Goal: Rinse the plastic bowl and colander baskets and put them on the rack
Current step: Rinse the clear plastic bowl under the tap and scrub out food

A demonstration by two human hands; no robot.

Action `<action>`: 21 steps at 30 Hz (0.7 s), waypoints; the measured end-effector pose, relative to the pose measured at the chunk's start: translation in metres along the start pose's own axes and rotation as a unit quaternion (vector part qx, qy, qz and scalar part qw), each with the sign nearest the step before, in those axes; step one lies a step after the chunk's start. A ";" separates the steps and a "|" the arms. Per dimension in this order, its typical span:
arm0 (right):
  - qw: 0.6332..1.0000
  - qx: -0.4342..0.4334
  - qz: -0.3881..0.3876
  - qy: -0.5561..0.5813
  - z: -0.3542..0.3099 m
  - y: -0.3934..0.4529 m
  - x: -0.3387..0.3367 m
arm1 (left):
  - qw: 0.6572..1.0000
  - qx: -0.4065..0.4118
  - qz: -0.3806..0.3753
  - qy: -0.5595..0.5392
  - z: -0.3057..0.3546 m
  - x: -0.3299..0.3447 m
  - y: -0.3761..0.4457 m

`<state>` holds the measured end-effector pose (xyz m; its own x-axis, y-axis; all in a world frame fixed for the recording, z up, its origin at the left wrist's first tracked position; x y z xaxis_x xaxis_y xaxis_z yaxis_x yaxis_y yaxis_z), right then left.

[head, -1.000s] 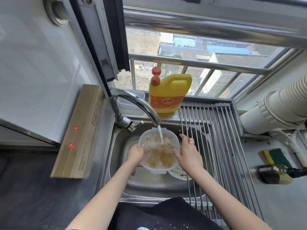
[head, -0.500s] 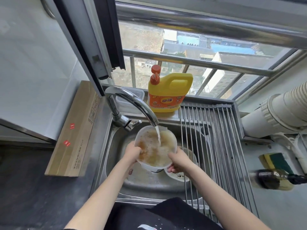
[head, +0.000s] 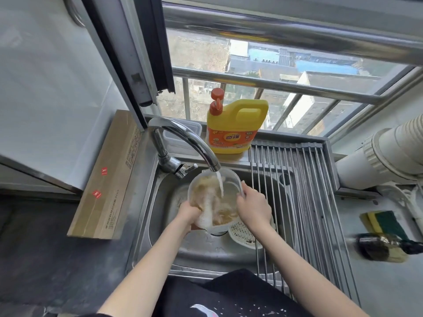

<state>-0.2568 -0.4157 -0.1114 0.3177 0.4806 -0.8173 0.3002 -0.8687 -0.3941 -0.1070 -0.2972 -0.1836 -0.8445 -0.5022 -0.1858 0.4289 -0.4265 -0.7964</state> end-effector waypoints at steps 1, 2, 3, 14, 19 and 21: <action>0.999 0.016 -0.022 0.025 0.003 0.004 0.003 | 0.999 0.009 0.018 0.036 0.001 -0.002 -0.003; 0.996 0.031 -0.048 0.071 0.006 0.005 0.006 | 0.997 0.014 0.037 0.069 0.003 -0.005 -0.008; 0.990 0.045 -0.073 0.114 0.010 0.003 0.011 | 0.994 0.018 0.056 0.094 0.007 -0.008 -0.013; 0.930 -0.290 -0.059 -0.220 -0.028 -0.010 0.050 | 0.945 0.143 0.134 0.263 0.028 -0.018 -0.022; 0.905 -0.175 -0.338 -0.191 -0.024 -0.018 0.080 | 0.944 0.157 0.150 0.248 0.027 -0.013 -0.021; 0.895 -0.213 -0.325 -0.221 -0.027 -0.017 0.076 | 0.949 0.163 0.134 0.234 0.027 -0.010 -0.020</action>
<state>-0.2137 -0.3613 -0.1555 -0.4071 0.6915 -0.5968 0.6370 -0.2533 -0.7280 -0.0985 -0.3044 -0.1503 -0.7077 -0.2687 -0.6535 0.6607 -0.5794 -0.4773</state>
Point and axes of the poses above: each hand's wrist, its own y-axis towards the middle knuckle, its own x-axis out of the palm, z = x × y, the point moved 6 cm from there along y, towards the middle knuckle
